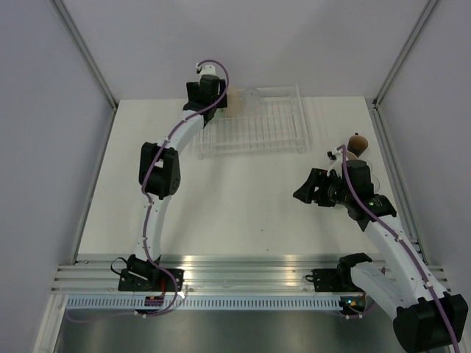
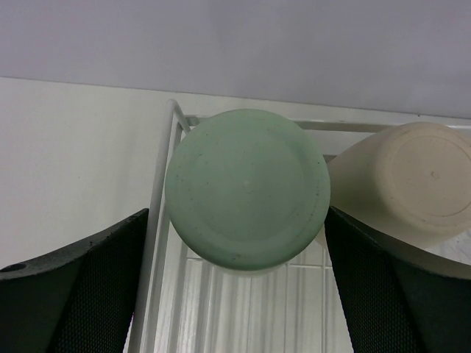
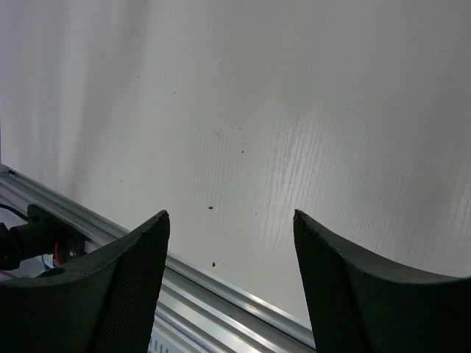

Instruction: Unload the cups from the dish rack

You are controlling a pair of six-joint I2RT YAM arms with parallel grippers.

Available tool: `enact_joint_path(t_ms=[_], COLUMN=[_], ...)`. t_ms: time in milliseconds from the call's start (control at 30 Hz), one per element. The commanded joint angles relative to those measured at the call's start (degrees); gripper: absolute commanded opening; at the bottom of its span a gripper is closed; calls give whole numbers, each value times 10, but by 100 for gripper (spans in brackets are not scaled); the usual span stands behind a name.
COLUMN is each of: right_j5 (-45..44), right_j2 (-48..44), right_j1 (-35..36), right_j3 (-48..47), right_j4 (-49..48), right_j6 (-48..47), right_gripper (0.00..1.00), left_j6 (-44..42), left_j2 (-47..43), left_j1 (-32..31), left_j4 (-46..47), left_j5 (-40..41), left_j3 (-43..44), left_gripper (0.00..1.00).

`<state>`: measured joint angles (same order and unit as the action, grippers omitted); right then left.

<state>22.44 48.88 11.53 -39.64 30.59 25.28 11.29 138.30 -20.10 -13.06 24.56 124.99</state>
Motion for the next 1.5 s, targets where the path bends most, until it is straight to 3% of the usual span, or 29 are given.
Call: enact_joint_path(t_ms=[0,200,533,667,1467], right_j5=[-7,-11,-12,-12,-16], right_j2=[13,24,36,36,41], right_j1=[6,10,11,11,11], right_j3=[0,5,7,11,9], right_j4=[-30,-37,-43,-44,-43], right_j6=[-3,-10,-16,-18,-19], right_gripper=[73,73,73,73,72], left_j6=[-28,-57,-128,-155,-159], left_j2=[-6,-44,-59,-83,-8], left_j1=[-3,-5,-24,-32,-24], left_j4=[42,90,127,197,157], left_j5=[-22,15,64,96,63], left_j3=[17,-38,-52,-99,3], left_gripper=[100,100,100,100,100])
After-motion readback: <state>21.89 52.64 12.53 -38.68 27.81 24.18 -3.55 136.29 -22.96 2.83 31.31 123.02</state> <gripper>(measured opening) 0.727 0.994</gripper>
